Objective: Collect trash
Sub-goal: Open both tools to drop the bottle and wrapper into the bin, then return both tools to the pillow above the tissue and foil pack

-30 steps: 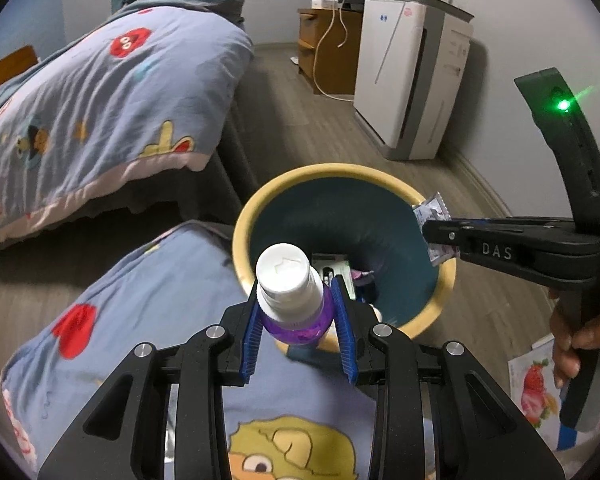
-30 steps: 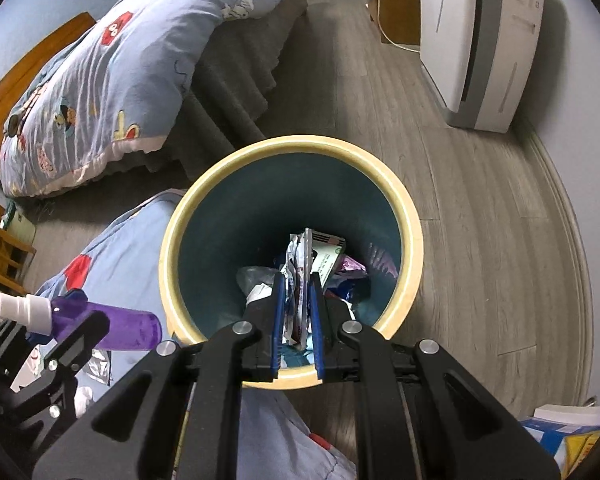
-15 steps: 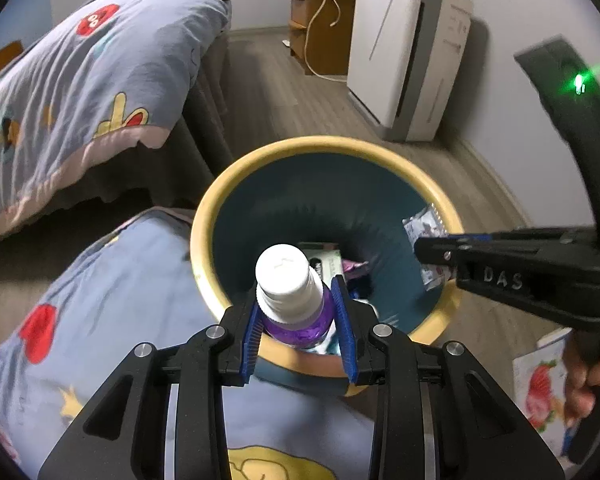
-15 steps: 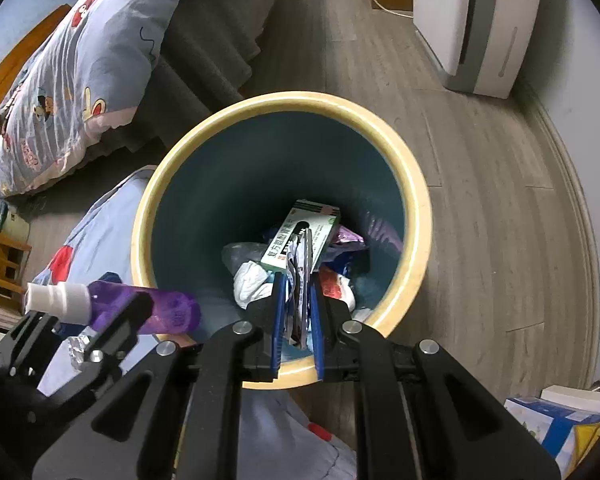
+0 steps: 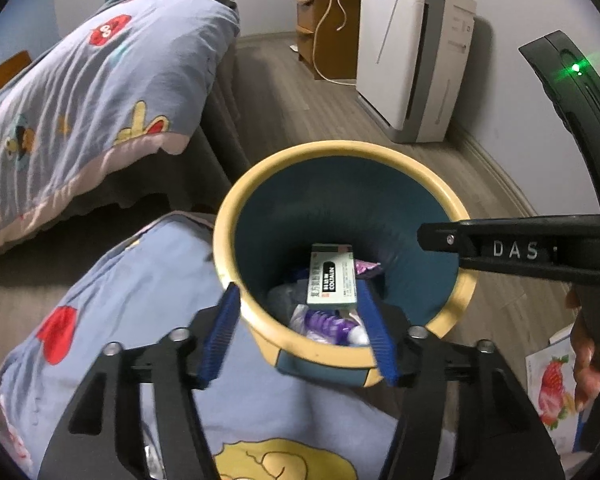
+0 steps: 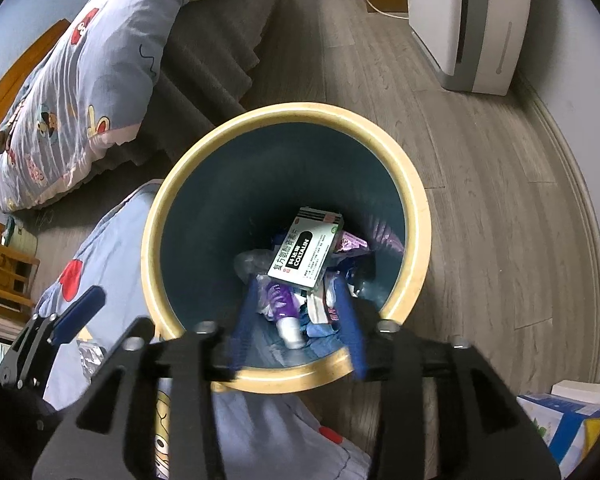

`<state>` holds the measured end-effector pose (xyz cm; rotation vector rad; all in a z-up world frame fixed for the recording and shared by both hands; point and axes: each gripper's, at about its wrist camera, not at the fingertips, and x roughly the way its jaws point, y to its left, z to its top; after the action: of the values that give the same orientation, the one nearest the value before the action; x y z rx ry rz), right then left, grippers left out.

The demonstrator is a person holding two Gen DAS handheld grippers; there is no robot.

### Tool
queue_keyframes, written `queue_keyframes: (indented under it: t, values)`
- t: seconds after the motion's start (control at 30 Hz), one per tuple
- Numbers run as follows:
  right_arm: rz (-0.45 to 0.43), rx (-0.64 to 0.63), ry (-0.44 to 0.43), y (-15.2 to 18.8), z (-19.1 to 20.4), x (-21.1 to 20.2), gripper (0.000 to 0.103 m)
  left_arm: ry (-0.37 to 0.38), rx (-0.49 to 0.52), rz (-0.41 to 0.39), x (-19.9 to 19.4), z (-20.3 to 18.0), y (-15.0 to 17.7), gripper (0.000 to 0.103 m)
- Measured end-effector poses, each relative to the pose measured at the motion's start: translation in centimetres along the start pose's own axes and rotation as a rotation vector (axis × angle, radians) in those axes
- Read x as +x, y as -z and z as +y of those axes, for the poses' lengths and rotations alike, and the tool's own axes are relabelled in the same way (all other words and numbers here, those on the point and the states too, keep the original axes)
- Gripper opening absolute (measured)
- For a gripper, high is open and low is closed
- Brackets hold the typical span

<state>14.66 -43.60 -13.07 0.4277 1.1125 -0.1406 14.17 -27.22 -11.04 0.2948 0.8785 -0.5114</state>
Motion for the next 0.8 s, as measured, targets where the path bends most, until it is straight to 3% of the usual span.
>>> queue_keyframes:
  t: [0.1,0.17,0.3,0.53,0.8]
  values:
    - [-0.019,0.008,0.014,-0.1,0.1,-0.6,0.075,0.001,-0.023,-0.003,-0.5,0.6,0.3,0.079]
    - [-0.043,0.016,0.025,-0.2,0.3,-1.3,0.096,-0.006,-0.035,-0.001,-1.0,1.0,0.6,0.084]
    - [-0.080,0.011,0.048,-0.5,1.0,-2.4,0.097,-0.033,-0.046,0.011,-1.8,1.9,1.4,0.090]
    - [-0.121,-0.092,0.056,0.2,4.0,-4.9,0.097,-0.081,-0.062,-0.011,-5.7,4.1,2.9,0.091]
    - [-0.173,-0.190,0.049,3.1,8.7,-8.4,0.097,-0.144,-0.170,-0.037,-11.5,8.9,6.1,0.092]
